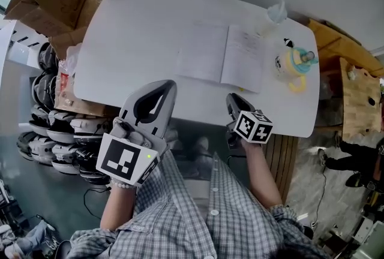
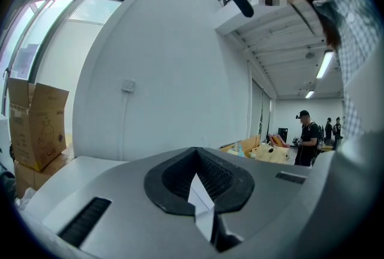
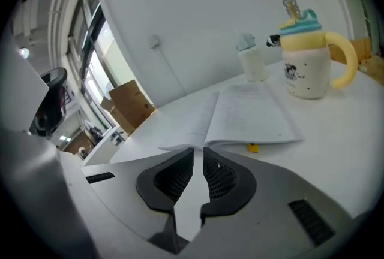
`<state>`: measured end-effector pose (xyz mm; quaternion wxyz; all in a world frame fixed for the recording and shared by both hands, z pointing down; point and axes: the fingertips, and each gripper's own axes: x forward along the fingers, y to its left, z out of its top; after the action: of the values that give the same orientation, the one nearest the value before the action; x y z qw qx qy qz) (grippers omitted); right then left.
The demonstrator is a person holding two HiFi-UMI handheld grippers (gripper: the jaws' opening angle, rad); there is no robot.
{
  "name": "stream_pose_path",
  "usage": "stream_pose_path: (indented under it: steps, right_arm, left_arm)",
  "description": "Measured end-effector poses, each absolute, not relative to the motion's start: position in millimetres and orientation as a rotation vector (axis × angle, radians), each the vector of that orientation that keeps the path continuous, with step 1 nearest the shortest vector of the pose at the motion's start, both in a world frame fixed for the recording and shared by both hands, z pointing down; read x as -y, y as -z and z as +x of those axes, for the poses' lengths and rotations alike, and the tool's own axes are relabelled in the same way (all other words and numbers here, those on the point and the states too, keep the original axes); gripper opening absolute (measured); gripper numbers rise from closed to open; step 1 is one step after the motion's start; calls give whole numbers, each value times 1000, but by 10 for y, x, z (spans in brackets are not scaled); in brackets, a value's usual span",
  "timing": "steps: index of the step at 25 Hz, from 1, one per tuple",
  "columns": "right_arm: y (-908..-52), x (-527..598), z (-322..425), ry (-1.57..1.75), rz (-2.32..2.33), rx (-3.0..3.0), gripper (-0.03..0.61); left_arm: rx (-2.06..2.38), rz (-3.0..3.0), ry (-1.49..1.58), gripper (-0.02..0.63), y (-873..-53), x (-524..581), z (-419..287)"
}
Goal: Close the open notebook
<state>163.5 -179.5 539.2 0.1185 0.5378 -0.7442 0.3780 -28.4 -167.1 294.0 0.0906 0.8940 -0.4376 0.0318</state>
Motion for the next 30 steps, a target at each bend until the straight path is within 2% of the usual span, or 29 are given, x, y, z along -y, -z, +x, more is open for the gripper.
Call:
stream_pose_path:
  steps: [3,6,17,30]
  right_arm:
    - [-5530,1835,1678,-1255,1623,2146,29]
    - [-5609,1896,1703,-1339,1650,2130,67]
    - [-5760,2105,1766,-1606,1791,2075,138]
    - [-5816,2249,1865,-1688,1933,1968,147]
  left_arm:
    - [1310,2646,-103,6,-2965,1685,-298]
    - [1315,2635,-114,6,-2999,1692,-308]
    - [1325,2614,-139,6,-3061,1695,-354]
    - [1356,2599,-143,6,-3077,1710,-465]
